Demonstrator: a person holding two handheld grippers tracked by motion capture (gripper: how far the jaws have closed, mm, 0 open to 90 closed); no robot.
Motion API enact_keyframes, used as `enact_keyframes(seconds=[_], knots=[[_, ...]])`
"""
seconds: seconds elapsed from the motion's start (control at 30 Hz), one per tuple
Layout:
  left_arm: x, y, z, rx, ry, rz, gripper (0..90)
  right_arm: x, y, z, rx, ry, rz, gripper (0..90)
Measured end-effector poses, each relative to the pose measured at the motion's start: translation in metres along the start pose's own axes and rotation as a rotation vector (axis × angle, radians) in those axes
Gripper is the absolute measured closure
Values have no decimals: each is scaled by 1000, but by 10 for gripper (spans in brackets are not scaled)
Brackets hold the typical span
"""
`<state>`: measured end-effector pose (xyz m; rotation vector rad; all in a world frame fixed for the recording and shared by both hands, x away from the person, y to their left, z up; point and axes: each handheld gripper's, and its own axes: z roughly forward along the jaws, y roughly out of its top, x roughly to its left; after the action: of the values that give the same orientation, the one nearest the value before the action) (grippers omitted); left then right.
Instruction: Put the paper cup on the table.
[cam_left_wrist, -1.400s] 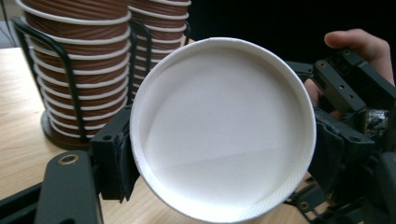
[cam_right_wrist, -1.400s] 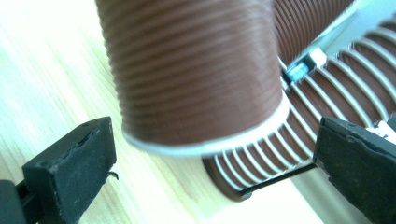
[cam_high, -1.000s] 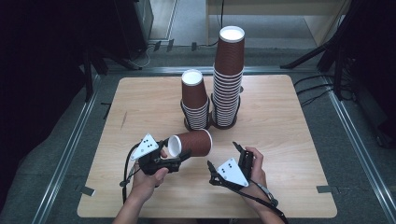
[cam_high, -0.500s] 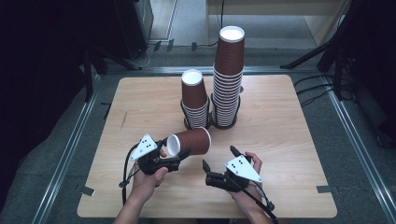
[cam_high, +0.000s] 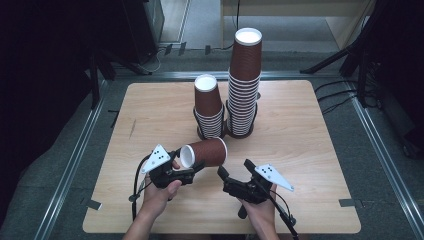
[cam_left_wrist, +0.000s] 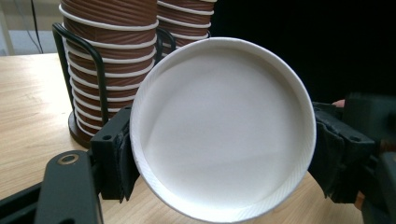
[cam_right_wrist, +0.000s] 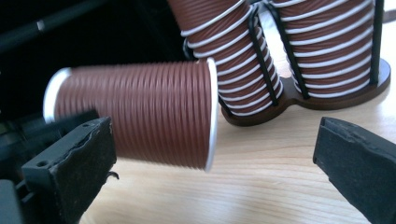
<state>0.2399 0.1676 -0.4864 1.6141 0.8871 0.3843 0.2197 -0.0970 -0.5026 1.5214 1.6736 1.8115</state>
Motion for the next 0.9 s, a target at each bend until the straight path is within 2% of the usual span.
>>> enact_keyframes(seconds=[0.03,0.07,0.23,0.3,0.4,0.43,0.47,0.5,0.53,0.7,0.73,0.8,0.83,0.9], knots=[[0,0,0,0,1,1,219,-2,3,-1,-11,11,70,0],[0,0,0,0,1,1,220,-2,3,-1,-11,11,70,0],[-1,-1,1,-9,7,3,219,-7,6,1,-22,17,264,0],[-1,-1,1,-10,7,4,219,-6,5,1,-22,16,275,0],[-2,-1,2,-8,2,8,220,-4,4,3,-16,8,338,0],[-3,-2,2,-9,3,7,219,-4,4,4,-22,7,374,0],[-3,-2,3,-9,2,10,219,-4,4,4,-22,7,374,0],[-3,-2,3,-8,2,12,219,-4,5,5,-22,25,416,0],[-4,-2,3,-9,2,13,219,-4,5,5,-22,25,416,0],[-5,-3,3,-14,5,12,219,-2,5,7,-28,71,519,0],[-5,-3,4,-16,6,11,219,-2,4,9,-41,83,562,0],[-5,-3,4,-15,9,16,219,-2,4,10,-47,87,571,0],[-6,-3,4,-16,9,17,219,-1,4,11,-56,83,598,0],[-6,-3,4,-15,10,17,219,-1,3,12,-59,88,612,0]])
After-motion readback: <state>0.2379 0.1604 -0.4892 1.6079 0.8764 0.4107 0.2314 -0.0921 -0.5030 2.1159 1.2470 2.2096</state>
